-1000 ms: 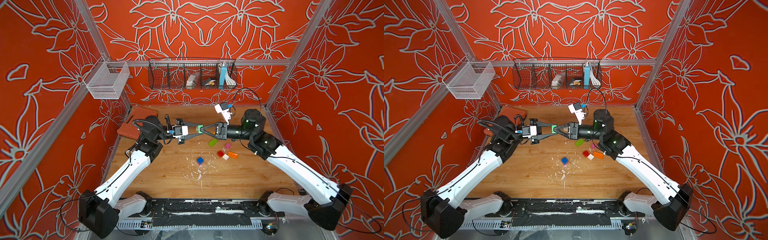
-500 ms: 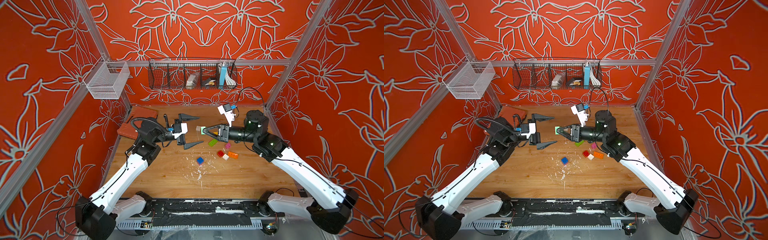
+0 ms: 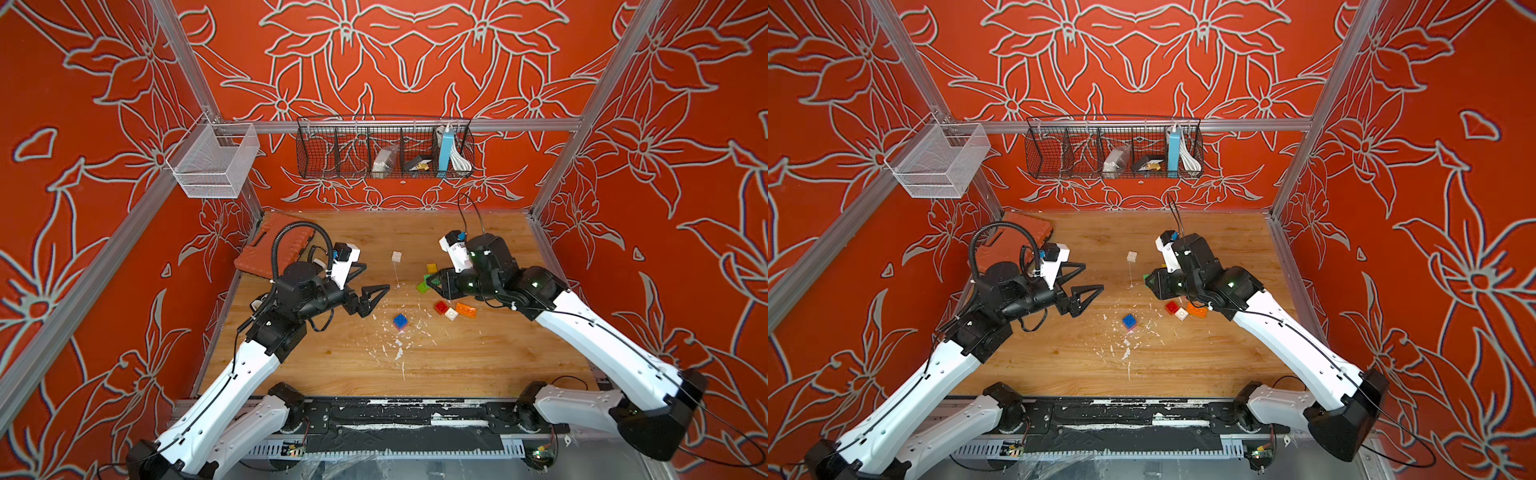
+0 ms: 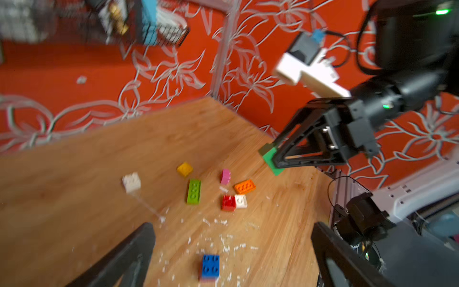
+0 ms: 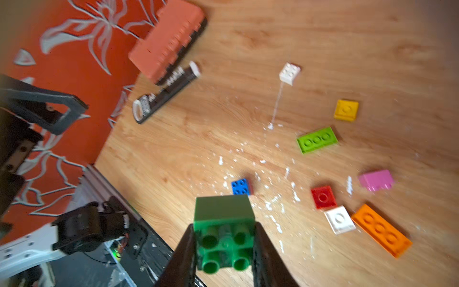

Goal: Assemble the letter r with lego
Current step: Pick up the lego brick from the center of the board, then assemble the lego brick with the lego brick.

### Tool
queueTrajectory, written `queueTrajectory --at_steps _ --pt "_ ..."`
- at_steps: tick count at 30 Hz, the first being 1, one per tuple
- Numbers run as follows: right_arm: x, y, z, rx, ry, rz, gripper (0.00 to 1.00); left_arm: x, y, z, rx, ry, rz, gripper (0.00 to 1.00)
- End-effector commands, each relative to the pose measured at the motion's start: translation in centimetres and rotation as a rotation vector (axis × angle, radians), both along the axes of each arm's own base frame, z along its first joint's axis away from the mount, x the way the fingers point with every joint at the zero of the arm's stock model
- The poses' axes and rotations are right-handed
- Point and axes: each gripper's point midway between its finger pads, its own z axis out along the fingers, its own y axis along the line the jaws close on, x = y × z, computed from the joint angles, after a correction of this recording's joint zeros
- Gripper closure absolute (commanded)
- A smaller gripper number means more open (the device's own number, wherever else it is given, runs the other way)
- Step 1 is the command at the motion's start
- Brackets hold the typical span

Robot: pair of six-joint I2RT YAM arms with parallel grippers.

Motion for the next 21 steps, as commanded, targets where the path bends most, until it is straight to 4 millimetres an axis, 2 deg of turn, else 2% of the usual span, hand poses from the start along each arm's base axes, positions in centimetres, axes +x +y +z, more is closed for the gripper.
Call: queueTrajectory --at_steps 1,7,11,15,21 --pt "-0.4 -2.2 -4.7 -0.215 0.061 -0.062 1.0 0.5 2.1 -5.6 0.044 0.305 0.186 0.01" --pt "-1.3 -0.9 -8.6 -0.381 0.075 0.041 1.0 0.9 2.7 -10.9 0.116 0.627 0.306 0.01" --pt "-2.0 0.1 -11.0 -0.425 0.117 0.118 1.0 0.5 2.8 -13.1 0.141 0.801 0.36 0.01" --pt "-2.9 1.8 -12.0 -0.377 0.169 0.201 1.0 -0.2 2.8 -14.9 0.116 0.875 0.385 0.01" --pt "-2.3 3.3 -13.0 -0.371 0.217 0.177 1.0 -1.4 2.0 -17.4 -0.018 0.95 0.372 0.01"
